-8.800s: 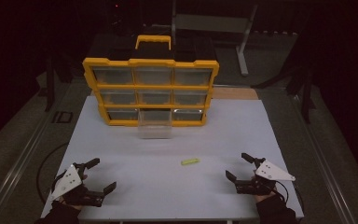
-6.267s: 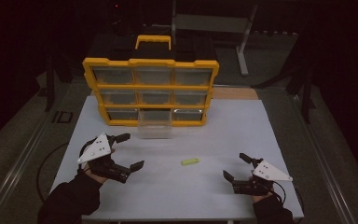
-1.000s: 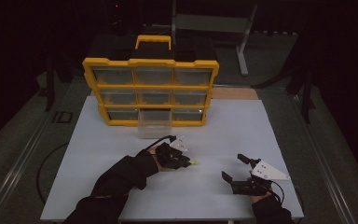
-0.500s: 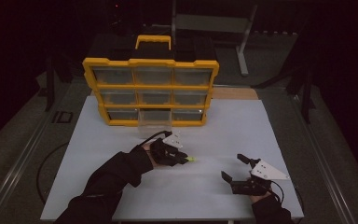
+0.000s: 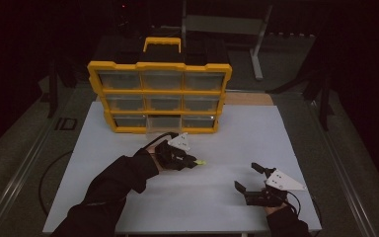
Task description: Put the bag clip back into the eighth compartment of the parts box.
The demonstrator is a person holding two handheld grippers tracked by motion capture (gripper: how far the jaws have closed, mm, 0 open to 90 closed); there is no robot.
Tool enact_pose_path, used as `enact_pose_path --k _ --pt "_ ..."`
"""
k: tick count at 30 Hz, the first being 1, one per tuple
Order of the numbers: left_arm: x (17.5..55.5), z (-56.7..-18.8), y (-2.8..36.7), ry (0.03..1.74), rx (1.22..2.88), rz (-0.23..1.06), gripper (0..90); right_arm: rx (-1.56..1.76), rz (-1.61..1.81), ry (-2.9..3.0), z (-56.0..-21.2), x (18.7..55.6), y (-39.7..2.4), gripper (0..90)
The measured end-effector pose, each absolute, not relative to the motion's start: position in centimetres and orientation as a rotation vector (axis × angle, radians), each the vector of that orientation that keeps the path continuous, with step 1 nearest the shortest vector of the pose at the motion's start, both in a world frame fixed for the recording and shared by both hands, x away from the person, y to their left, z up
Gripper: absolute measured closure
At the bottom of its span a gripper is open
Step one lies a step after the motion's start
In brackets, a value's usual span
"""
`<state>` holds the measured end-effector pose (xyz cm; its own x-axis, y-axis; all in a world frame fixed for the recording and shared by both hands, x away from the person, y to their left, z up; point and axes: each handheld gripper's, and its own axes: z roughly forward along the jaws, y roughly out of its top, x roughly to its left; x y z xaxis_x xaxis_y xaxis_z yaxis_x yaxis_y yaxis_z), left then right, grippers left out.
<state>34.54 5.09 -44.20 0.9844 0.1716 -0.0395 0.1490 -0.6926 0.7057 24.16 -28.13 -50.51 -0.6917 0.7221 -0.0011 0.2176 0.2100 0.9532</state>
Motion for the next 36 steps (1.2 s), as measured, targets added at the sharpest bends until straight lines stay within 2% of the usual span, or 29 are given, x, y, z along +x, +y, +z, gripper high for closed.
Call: enact_pose_path --k 36 --pt "37.3 -38.6 10.1 0.316 2.289 0.172 78.8 0.868 1.491 2.042 -50.5 24.1 -28.1 9.3"
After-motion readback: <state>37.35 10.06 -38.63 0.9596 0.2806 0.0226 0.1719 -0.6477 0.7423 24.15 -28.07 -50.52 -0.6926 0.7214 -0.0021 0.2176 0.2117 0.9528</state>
